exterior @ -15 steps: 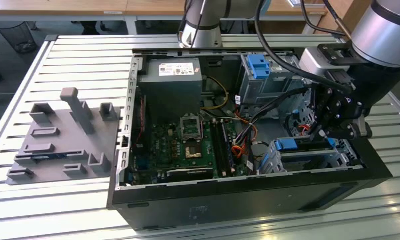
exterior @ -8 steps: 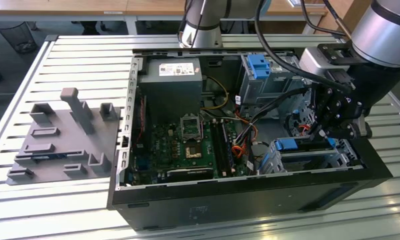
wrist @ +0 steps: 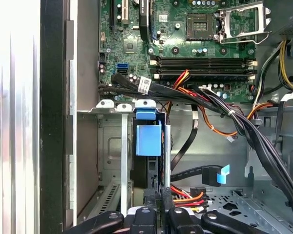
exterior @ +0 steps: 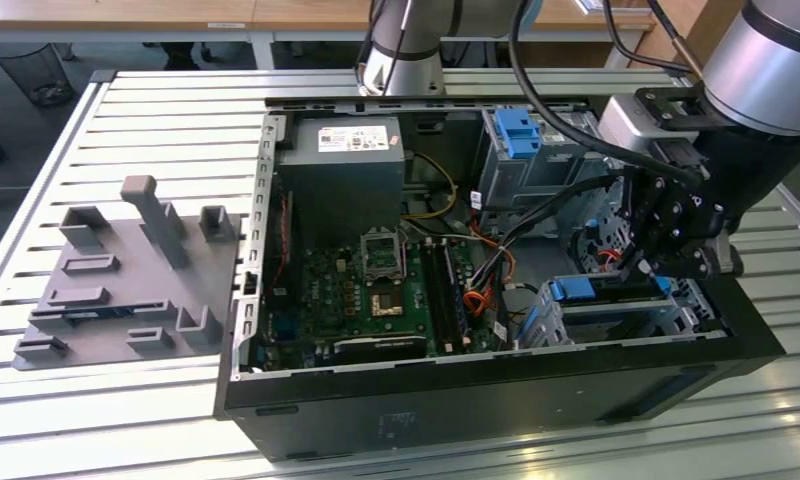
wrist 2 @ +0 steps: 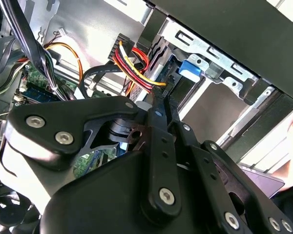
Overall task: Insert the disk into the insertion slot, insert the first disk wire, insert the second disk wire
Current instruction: 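Insert the first disk wire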
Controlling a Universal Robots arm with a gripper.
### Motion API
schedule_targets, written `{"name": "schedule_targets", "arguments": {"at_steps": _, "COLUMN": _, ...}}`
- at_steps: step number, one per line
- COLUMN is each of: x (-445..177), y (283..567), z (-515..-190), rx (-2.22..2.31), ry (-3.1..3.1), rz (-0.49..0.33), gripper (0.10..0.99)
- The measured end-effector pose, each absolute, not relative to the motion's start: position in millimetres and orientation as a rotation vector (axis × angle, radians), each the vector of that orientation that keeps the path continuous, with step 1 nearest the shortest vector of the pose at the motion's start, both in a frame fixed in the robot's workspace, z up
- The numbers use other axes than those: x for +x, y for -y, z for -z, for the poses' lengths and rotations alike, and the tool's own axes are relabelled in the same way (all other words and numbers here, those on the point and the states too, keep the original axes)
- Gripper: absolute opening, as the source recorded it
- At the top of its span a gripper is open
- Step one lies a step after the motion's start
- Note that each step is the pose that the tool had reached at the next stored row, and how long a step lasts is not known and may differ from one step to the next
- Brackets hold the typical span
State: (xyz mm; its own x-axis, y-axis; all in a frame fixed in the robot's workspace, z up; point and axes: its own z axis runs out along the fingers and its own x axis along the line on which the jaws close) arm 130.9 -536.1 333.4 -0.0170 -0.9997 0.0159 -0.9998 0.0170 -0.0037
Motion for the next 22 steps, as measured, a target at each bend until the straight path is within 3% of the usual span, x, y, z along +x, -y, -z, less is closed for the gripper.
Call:
{"name": "schedule_targets", "arguments": {"at_steps": 18, "x": 130.9, "y": 536.2, "z": -329.3, "rx": 2.196, "ry": 2.235, "rz": -0.021, "gripper": 0.165}}
{"name": "schedule_targets", "arguments": {"at_steps": 22, "x": 130.9, "y": 536.2, "z": -329.2, "rx": 2.196, "ry": 2.235, "rz": -0.021, "gripper": 0.239}}
